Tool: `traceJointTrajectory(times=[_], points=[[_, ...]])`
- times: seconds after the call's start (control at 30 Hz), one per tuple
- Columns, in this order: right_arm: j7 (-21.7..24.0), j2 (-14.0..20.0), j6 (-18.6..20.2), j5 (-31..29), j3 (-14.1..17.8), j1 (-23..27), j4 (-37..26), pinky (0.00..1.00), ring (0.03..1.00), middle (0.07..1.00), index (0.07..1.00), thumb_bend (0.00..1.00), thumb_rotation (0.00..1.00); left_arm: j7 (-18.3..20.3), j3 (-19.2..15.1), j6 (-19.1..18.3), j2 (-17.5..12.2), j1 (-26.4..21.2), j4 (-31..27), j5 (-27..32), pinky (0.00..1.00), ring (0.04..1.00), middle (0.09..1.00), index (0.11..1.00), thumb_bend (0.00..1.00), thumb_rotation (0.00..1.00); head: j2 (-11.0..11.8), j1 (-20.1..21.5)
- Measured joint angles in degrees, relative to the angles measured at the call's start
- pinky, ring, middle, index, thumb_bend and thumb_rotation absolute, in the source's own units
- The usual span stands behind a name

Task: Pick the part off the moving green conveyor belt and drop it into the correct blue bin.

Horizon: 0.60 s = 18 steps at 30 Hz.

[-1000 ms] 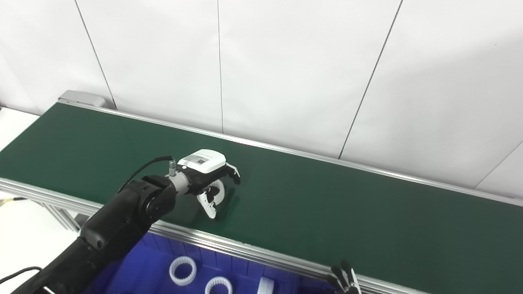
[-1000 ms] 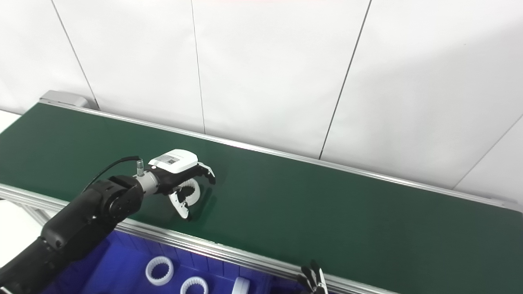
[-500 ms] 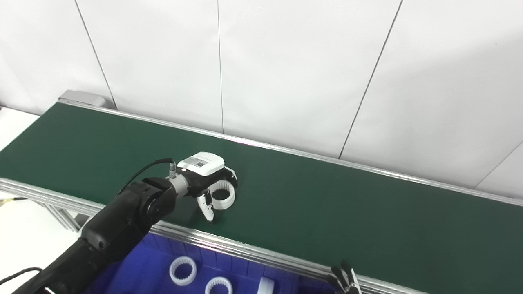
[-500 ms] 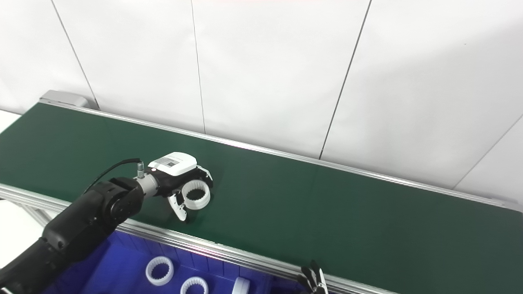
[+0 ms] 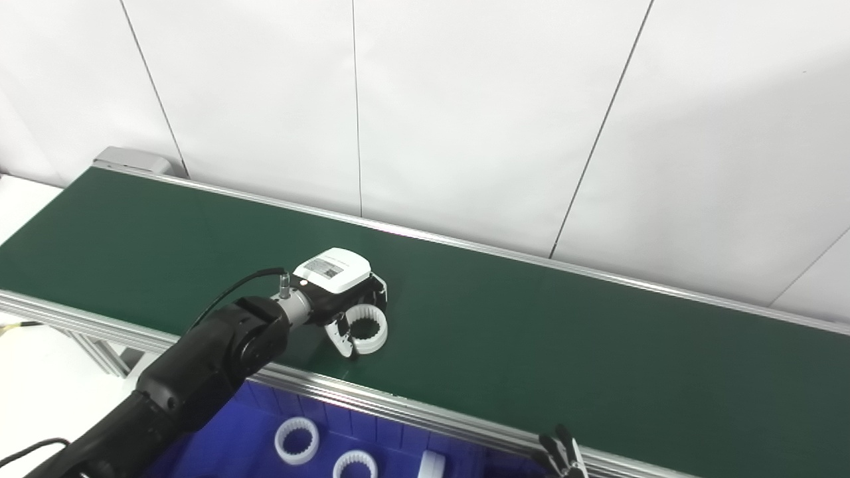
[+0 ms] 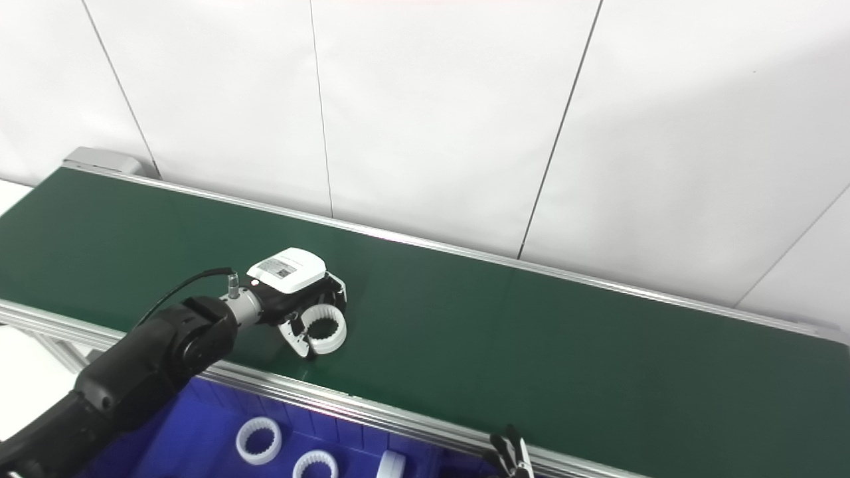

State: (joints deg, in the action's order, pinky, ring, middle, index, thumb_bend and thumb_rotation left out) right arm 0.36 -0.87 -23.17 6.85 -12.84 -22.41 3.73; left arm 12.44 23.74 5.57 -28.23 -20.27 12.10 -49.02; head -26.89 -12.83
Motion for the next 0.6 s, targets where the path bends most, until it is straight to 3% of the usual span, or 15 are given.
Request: traceJointTrajectory(times=[0.6], points=[[0.19, 0.63, 0.0, -0.5, 0.04, -0.12, -0.37, 0.79, 0.875, 0.914, 0.978, 0.25, 0.85, -0.6, -0.18, 0.87, 0.48, 0.0, 0.14, 0.29, 0.48, 0.421, 0.466, 0.53, 0.5, 0.0, -0.18, 0.0]])
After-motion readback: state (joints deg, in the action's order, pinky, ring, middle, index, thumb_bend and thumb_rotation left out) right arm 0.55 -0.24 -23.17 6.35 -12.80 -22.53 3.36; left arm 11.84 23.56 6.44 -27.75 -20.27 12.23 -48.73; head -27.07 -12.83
